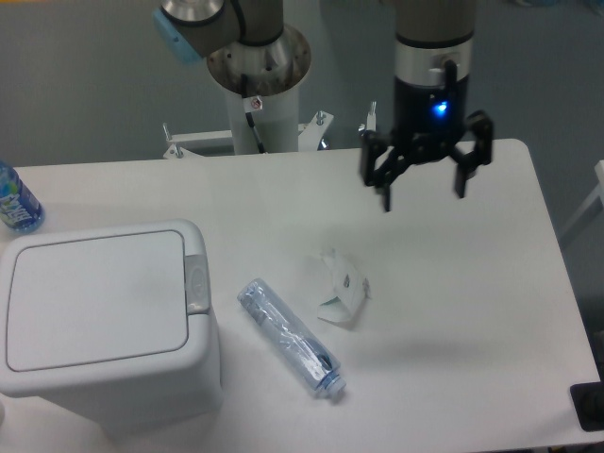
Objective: Open the trash can
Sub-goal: 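Move the open gripper toward the trash can lid's hinge edge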
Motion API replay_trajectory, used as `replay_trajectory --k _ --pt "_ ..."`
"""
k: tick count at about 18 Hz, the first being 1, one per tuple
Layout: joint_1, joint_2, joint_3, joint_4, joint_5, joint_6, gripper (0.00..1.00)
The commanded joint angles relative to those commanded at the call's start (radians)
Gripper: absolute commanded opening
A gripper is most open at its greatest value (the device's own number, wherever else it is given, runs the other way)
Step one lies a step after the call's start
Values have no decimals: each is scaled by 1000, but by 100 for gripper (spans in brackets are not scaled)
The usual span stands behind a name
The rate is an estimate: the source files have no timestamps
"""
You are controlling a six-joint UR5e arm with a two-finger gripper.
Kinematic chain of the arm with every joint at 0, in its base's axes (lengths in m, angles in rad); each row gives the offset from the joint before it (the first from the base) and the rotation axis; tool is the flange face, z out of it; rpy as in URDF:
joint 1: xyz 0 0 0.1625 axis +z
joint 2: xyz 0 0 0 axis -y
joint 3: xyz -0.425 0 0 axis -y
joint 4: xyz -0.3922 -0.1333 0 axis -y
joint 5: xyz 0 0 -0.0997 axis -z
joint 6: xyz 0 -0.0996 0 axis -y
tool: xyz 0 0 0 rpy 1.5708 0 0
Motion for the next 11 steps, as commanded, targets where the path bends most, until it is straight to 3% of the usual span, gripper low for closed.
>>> replay_trajectory --k 7,11 --pt "-123 -21 -9 3 -5 -72 100" --pt "-178 -52 -11 101 -5 -83 100"
